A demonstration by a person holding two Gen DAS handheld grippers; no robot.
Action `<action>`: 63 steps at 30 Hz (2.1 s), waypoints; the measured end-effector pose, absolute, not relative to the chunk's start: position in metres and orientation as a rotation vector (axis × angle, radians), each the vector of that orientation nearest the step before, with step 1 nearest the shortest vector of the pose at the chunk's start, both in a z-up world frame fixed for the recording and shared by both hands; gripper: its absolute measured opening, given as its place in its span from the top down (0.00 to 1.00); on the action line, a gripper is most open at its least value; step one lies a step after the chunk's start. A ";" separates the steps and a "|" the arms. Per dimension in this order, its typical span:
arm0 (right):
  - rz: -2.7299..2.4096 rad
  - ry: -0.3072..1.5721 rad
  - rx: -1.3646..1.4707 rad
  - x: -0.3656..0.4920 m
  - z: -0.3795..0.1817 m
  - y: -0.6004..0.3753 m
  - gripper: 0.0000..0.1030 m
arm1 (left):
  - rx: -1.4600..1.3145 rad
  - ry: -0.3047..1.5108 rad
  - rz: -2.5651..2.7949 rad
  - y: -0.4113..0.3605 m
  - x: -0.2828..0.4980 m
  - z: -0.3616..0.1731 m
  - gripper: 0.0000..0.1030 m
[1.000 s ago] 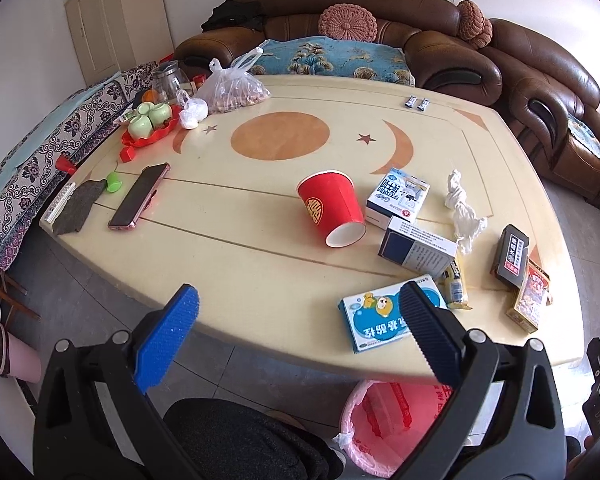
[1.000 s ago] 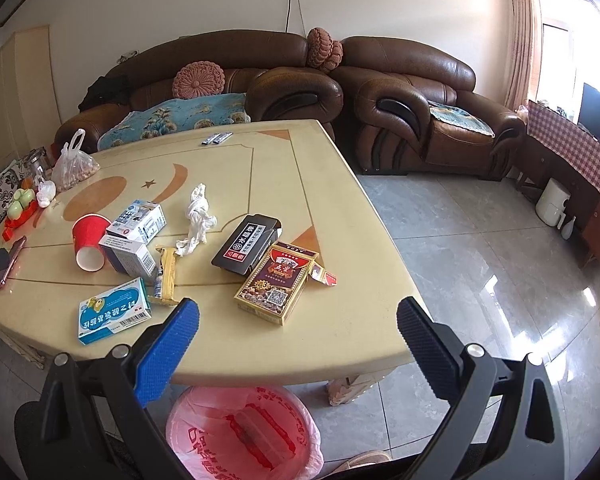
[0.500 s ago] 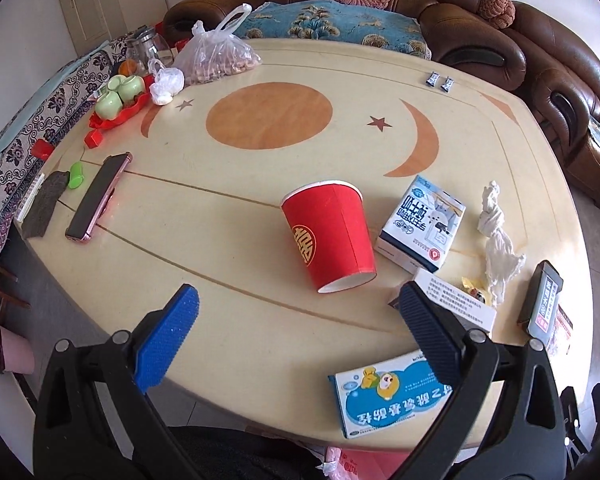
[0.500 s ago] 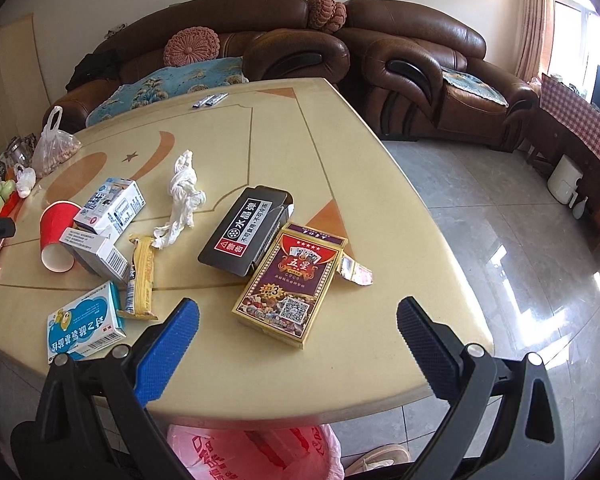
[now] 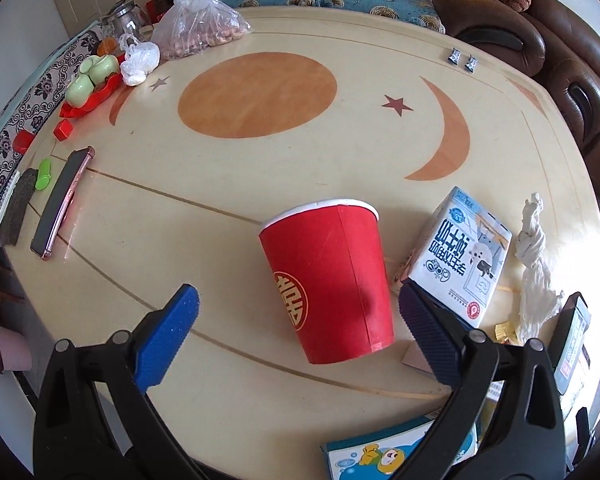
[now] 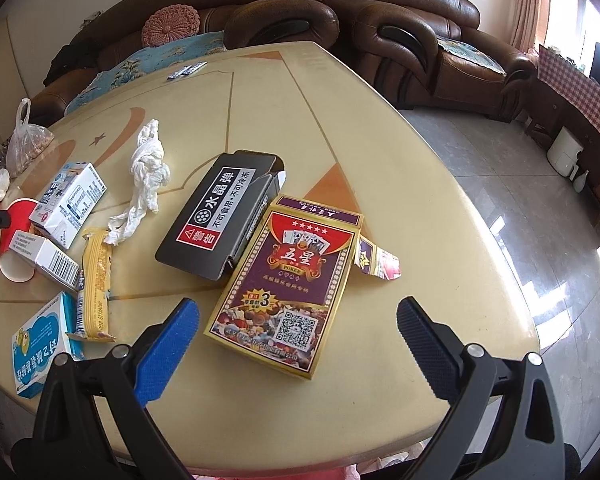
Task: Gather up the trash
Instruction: 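Reach the left tool to the red cup while the right tool reaches the card box, then grasp the red cup with the left tool while the right tool grasps the card box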
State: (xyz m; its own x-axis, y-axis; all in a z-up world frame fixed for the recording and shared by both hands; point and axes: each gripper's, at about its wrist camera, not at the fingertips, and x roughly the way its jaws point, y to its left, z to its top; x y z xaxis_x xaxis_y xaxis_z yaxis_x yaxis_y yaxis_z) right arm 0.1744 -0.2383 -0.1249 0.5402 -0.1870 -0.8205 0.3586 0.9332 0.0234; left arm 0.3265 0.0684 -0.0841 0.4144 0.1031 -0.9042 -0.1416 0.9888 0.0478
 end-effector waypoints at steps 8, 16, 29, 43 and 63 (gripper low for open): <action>-0.344 0.964 0.179 0.182 -0.142 -0.237 0.06 | -0.061 1.191 0.143 0.070 0.345 -0.105 0.05; -0.325 0.935 0.163 0.185 -0.142 -0.239 0.06 | -0.080 1.251 0.158 0.079 0.352 -0.123 0.05; -0.301 0.919 0.145 0.183 -0.137 -0.238 0.34 | -0.085 1.285 0.129 0.078 0.347 -0.136 0.27; -0.288 0.918 0.112 0.177 -0.129 -0.239 0.35 | -0.028 1.262 0.137 0.078 0.329 -0.130 0.36; -0.245 0.822 0.064 0.152 -0.076 -0.219 0.35 | 0.021 1.118 0.074 0.074 0.262 -0.066 0.36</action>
State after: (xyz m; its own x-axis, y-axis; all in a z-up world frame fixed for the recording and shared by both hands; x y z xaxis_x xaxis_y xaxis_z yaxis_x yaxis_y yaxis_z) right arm 0.1522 -0.2190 -0.0762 0.6541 -0.1908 -0.7319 0.2406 0.9699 -0.0378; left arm 0.2622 0.0738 -0.0658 0.4356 0.0697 -0.8975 -0.0485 0.9974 0.0540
